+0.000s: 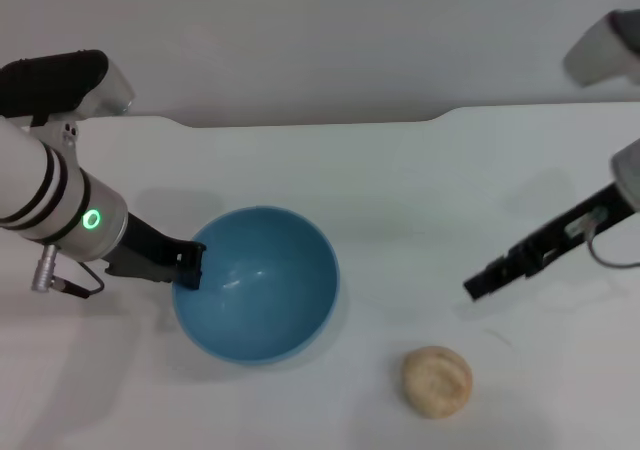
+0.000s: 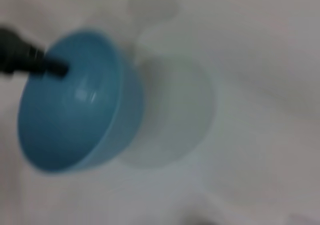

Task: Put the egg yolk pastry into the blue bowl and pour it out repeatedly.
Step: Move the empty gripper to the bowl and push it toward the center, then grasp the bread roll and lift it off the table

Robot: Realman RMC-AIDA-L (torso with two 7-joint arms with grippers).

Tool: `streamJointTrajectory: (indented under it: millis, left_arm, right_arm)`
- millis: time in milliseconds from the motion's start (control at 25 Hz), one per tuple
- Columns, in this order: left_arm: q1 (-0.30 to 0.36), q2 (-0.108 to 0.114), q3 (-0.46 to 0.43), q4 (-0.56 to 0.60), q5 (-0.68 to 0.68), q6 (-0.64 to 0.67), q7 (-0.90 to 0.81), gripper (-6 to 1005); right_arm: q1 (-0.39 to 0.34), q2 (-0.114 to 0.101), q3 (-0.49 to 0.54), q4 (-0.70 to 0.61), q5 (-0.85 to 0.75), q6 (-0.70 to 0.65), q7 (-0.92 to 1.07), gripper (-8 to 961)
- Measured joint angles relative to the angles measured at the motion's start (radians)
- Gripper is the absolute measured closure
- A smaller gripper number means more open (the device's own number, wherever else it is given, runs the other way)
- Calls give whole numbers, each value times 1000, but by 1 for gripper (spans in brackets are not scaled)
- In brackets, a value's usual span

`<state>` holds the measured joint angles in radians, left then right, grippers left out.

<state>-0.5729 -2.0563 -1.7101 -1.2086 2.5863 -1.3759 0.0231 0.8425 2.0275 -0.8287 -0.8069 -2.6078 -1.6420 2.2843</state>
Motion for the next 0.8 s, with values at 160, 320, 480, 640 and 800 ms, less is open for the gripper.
streamJointTrajectory:
  millis: [160, 320, 480, 640, 800]
  left_arm:
    - [-3, 0, 2, 0, 0, 1, 2, 982]
    - [-3, -1, 3, 0, -3, 1, 3, 982]
    - [-4, -2, 4, -1, -5, 2, 3, 982]
    - [-7, -3, 4, -3, -6, 3, 4, 982]
    - [-16, -2, 4, -2, -7, 4, 4, 982]
  right_arm:
    - [5, 20, -112, -4, -1, -6, 35, 444]
    - [14, 38, -190, 5, 6, 0, 43, 444]
    - [30, 46, -245, 51, 20, 32, 50, 444]
    - [47, 48, -320, 118, 22, 111, 80, 444]
    - [50, 49, -372, 148, 30, 152, 85, 445]
